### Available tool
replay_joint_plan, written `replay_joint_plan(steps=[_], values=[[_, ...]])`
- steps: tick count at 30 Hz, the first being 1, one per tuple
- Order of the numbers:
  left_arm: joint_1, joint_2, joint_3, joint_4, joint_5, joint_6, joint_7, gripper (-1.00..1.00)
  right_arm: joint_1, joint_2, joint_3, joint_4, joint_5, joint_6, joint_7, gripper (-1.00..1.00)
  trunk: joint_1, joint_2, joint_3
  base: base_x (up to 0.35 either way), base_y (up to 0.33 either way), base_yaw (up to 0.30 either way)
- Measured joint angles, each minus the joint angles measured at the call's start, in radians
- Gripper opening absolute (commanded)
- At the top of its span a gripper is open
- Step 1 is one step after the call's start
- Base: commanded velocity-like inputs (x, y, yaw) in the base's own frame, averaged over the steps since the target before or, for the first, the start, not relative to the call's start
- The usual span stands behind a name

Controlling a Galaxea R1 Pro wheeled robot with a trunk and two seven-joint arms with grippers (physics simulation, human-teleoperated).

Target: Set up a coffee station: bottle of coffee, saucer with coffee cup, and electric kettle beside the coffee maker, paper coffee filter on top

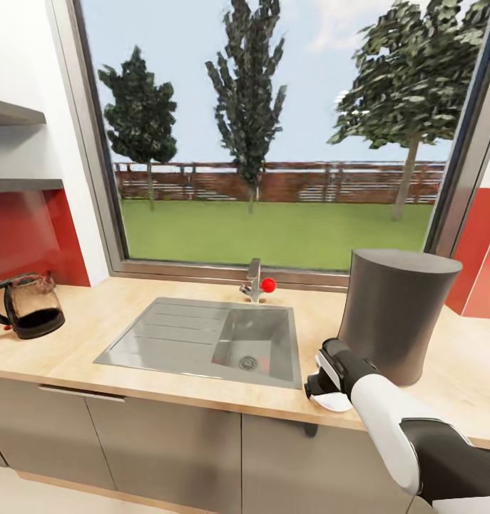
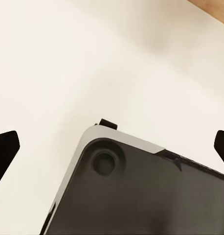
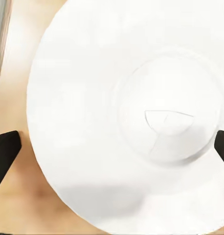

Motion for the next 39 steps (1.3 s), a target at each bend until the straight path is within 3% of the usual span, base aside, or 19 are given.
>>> replay_joint_plan(steps=[21,29,39], values=[[0.0,0.002,-0.001,0.0,0.0,0.004,0.0,1.0,0.001,0.005,0.0,0.004,0.008,0.011,0.003,1.0,-0.081,0.148,0.066,0.0,0.0,0.0],[0.0,0.002,-0.001,0.0,0.0,0.006,0.0,1.0,0.0,0.013,0.001,0.004,-0.039,0.002,0.002,1.0,-0.111,0.203,0.09,0.0,0.0,0.0],[-0.001,0.006,0.0,-0.001,0.0,0.022,0.0,1.0,0.0,0.036,0.0,0.004,-0.059,-0.01,0.002,1.0,-0.15,0.272,0.121,0.0,0.0,0.0]])
